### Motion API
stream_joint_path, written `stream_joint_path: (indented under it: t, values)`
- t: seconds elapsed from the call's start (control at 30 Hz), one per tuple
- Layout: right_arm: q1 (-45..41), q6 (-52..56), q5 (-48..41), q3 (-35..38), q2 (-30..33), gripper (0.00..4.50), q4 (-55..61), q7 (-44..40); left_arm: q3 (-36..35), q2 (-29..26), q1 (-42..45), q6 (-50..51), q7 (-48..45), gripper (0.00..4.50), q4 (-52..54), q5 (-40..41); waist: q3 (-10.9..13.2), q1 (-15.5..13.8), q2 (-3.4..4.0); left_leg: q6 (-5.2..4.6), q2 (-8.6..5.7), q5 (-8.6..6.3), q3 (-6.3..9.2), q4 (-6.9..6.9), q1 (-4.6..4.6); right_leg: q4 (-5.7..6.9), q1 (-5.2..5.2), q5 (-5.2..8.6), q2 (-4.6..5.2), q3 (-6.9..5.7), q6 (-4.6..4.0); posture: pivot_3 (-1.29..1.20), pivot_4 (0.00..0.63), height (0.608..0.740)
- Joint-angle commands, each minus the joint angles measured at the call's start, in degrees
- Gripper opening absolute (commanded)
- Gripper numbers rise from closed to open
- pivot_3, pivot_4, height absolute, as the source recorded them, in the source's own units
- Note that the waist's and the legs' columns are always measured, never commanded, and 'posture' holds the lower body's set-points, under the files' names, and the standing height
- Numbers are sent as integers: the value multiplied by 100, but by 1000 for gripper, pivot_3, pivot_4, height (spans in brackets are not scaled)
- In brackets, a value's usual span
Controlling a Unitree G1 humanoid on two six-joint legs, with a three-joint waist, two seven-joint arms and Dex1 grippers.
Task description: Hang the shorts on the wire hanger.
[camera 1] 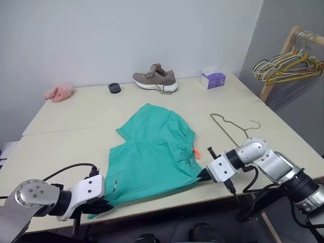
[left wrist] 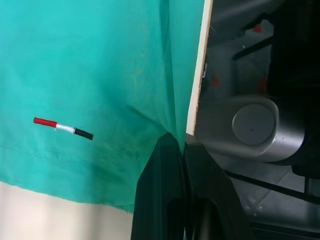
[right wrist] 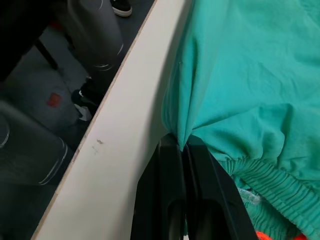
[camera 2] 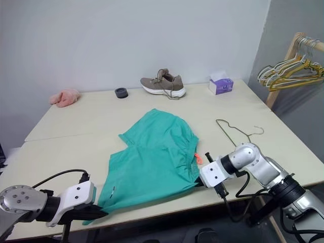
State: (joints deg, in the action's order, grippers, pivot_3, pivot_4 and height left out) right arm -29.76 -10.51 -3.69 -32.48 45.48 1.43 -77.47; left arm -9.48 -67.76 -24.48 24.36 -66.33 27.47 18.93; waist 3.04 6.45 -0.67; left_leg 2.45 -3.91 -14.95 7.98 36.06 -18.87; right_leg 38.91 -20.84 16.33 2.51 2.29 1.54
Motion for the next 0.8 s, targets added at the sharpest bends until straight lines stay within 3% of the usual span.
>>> stream_joint_path:
  t: [0.03,0.17,0.37,0.47,0.57,0.8]
  values:
    - [15,356,23,235,44,239,315,-67,-180,36,-54,117,-139,0,114,122,0,0,0,-1,1,-3,-6,0,-1,-1,-3,-1,0,2,1,-142,0,740]
    - [49,589,-116,293,33,1332,553,-152,-387,85,-221,336,-244,867,284,324,7,2,-11,1,12,-13,-19,0,-2,-2,-11,-6,-4,2,11,-140,0,740]
    - [235,1272,-575,500,144,3428,1050,-454,-810,174,-709,327,-532,2741,403,399,7,2,-15,24,54,-43,-25,0,-3,-3,-26,-8,-40,-1,14,-133,0,740]
    - [315,1780,-935,764,76,4480,1189,-338,-963,385,-561,322,-440,3646,317,530,9,-12,-15,29,59,-52,-23,0,-4,-2,-27,0,-44,-5,1,-130,0,740]
    - [353,2371,-1301,1159,-53,4500,1243,-45,-1055,779,-40,426,-175,4475,321,896,15,-36,-24,29,58,-54,-25,2,-4,-3,-26,1,-44,-3,1,-128,0,740]
    - [504,3678,-1890,2633,-679,4500,1000,1685,-864,1893,1610,754,902,4475,414,1685,8,-91,-46,30,57,-55,-26,8,-6,-5,-24,-6,-44,1,13,-156,0,740]
